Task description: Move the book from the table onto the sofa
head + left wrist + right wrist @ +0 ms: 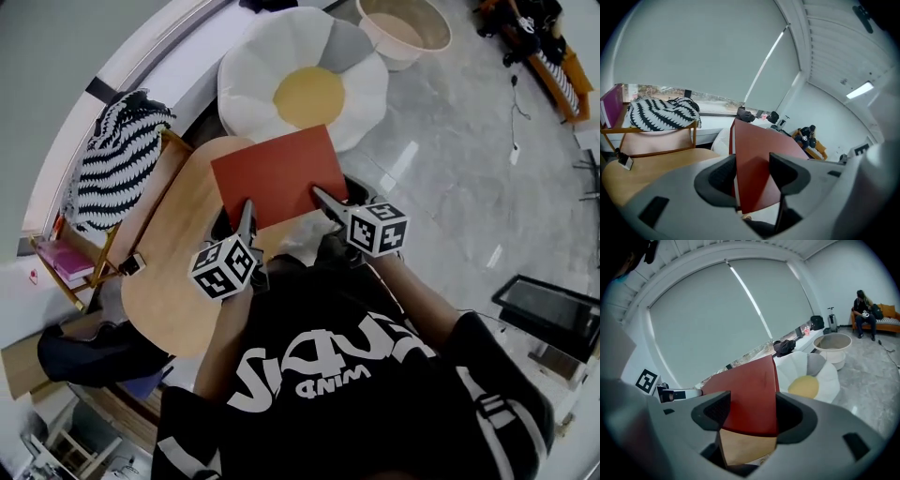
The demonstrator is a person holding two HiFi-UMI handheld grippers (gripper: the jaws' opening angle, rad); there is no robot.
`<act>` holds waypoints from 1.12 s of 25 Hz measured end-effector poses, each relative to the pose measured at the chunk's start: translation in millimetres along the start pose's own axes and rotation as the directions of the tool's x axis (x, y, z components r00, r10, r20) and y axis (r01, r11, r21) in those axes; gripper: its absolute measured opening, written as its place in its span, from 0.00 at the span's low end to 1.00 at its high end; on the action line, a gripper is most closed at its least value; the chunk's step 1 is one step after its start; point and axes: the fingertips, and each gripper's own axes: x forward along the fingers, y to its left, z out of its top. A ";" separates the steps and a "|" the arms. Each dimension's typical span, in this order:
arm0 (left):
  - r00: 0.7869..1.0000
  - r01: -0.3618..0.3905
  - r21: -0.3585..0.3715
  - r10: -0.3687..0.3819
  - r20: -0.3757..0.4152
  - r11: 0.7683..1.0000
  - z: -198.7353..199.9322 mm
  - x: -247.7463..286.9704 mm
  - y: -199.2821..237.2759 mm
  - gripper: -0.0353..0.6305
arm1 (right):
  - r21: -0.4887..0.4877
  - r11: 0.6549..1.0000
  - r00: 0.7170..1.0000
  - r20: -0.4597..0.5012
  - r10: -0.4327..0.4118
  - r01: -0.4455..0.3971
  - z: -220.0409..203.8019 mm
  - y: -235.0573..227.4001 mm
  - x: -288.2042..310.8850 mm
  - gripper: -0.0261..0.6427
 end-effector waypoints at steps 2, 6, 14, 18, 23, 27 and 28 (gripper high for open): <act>0.999 0.030 0.021 -0.030 -0.019 0.999 -3.1 14.5 -24.5 0.40 | 0.022 0.999 0.999 0.019 -0.030 0.030 5.3 -22.9 -16.1 0.47; 0.995 0.083 0.057 -0.080 -0.058 0.995 -10.5 41.6 -69.5 0.40 | 0.064 0.994 0.995 0.046 -0.088 0.085 12.2 -65.4 -45.3 0.47; 0.989 0.122 0.111 -0.112 -0.092 0.986 -20.1 79.4 -135.4 0.40 | 0.128 0.984 0.987 0.084 -0.135 0.124 24.0 -128.0 -82.3 0.47; 0.989 0.123 0.106 -0.113 -0.092 0.987 -26.2 99.5 -167.0 0.40 | 0.129 0.984 0.987 0.089 -0.135 0.123 34.5 -161.7 -96.3 0.47; 0.989 0.129 0.093 -0.121 -0.082 0.987 -31.8 127.7 -205.7 0.40 | 0.117 0.986 0.988 0.087 -0.132 0.121 51.5 -204.5 -110.6 0.47; 0.992 0.117 0.084 -0.112 -0.057 0.990 -30.1 142.9 -230.2 0.40 | 0.105 0.988 0.988 0.093 -0.120 0.110 68.4 -229.5 -117.9 0.47; 0.993 0.112 0.084 -0.108 -0.052 0.990 -28.5 144.7 -233.9 0.40 | 0.104 0.989 0.989 0.095 -0.115 0.106 71.9 -232.7 -118.3 0.47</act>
